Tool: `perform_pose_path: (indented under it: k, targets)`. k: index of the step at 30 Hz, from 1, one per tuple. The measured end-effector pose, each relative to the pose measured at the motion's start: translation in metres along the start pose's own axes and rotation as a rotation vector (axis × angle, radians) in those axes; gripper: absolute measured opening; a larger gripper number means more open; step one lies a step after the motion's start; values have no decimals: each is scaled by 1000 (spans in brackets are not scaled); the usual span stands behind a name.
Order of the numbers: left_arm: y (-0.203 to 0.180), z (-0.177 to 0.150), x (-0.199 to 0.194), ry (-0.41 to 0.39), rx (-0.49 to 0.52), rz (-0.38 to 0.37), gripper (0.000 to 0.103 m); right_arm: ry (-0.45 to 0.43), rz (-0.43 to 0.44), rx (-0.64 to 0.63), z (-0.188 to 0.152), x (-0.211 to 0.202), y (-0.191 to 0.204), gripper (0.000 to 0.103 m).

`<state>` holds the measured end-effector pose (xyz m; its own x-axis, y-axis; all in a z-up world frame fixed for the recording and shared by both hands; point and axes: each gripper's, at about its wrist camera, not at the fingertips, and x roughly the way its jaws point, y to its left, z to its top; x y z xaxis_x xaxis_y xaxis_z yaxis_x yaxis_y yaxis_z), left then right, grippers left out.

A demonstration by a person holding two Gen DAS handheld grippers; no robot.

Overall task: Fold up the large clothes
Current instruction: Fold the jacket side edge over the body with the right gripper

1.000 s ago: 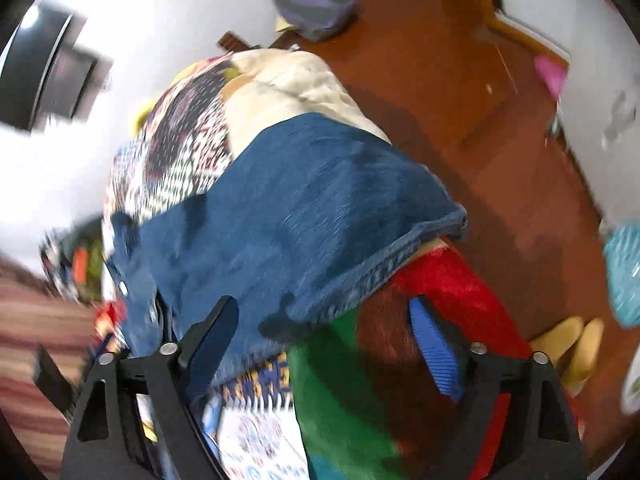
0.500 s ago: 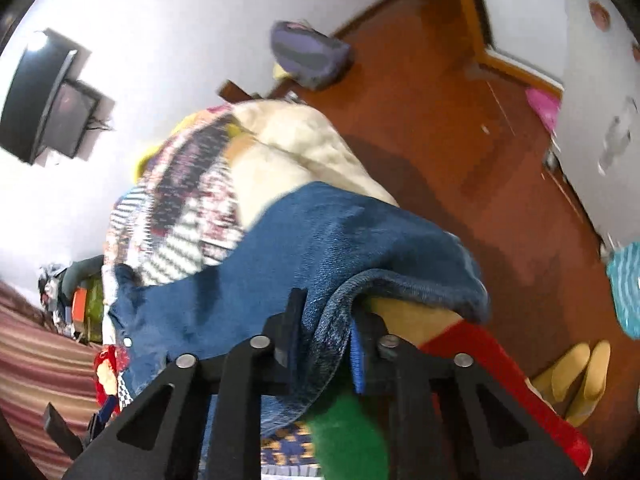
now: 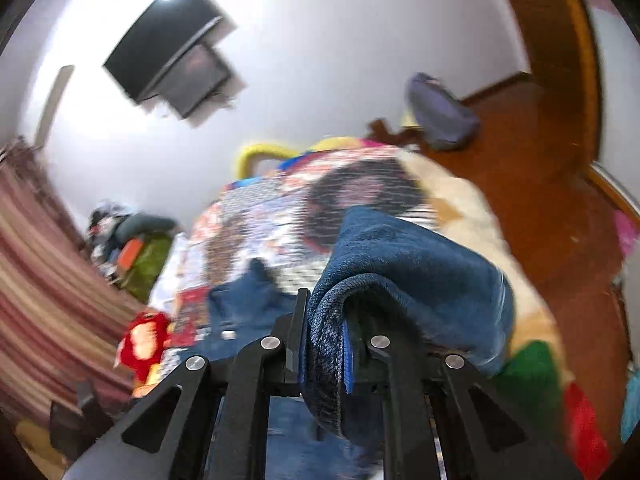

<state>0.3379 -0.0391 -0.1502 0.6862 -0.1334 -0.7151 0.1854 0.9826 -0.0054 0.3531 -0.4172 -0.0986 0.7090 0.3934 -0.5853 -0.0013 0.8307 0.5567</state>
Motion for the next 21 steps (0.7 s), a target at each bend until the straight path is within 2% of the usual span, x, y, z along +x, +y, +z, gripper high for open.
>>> perform_pose_path:
  k: [6,10,12,16,21]
  targets:
    - [35,-9,-21,-31,-52,35,82,92,134,-75,-16,52,85,10]
    - [62,-20,-33,-34,-97,59,82,194,163,-135,-52,98,132,10]
    - [75,-26,-38,-34,-117,72,82,280,176,-162,-81,124,150,10]
    - [97,-40,-43,-20,-161,89,83,438,142,-234,-141,167,166,10]
    - [114,-54,-45,-2,-215,96,83,575,69,-281,-194,199,156,10]
